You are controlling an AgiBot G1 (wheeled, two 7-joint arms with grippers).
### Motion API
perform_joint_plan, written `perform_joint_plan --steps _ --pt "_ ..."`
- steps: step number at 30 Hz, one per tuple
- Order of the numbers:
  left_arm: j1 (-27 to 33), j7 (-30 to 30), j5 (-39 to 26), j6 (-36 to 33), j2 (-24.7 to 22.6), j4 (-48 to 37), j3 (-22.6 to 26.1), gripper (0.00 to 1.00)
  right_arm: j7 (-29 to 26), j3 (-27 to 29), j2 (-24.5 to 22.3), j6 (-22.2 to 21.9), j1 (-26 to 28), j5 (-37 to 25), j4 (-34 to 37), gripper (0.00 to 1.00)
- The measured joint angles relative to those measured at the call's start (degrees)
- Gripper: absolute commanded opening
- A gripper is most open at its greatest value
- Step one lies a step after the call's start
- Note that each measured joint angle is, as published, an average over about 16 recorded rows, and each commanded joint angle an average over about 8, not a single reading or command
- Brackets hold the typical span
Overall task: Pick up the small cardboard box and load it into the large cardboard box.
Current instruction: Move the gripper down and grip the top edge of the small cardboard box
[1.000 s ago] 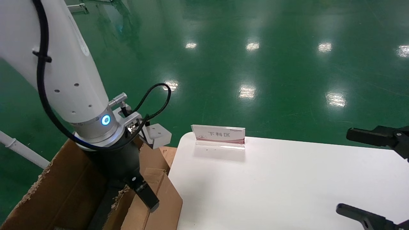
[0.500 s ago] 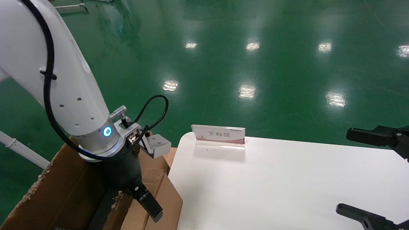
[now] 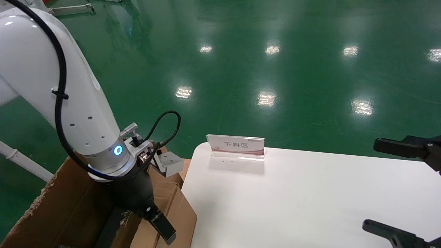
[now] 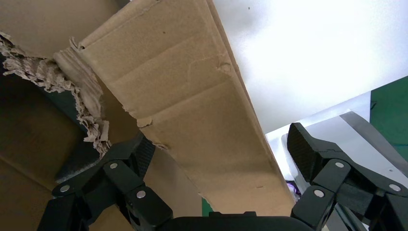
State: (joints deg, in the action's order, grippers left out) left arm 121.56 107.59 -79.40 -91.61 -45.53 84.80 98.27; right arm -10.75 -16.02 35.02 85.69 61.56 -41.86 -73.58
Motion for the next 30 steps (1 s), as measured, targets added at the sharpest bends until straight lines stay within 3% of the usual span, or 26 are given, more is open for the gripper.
perform_joint_plan --steps 1,2,26,30 --pt "-0.1 0.0 0.0 0.0 0.0 0.0 0.0 0.00 0.0 0.0 0.0 0.0 0.0 0.0 0.0 0.05" --pt "-0.1 0.0 0.0 0.1 0.0 0.0 0.0 0.00 0.0 0.0 0.0 0.0 0.0 0.0 0.0 0.00" --pt "-0.3 0.0 -0.1 0.2 0.1 0.0 0.1 0.00 0.0 0.0 0.0 0.0 0.0 0.0 0.0 0.00" --pt "-0.3 0.0 -0.1 0.2 0.1 0.0 0.1 0.00 0.0 0.0 0.0 0.0 0.0 0.0 0.0 0.47"
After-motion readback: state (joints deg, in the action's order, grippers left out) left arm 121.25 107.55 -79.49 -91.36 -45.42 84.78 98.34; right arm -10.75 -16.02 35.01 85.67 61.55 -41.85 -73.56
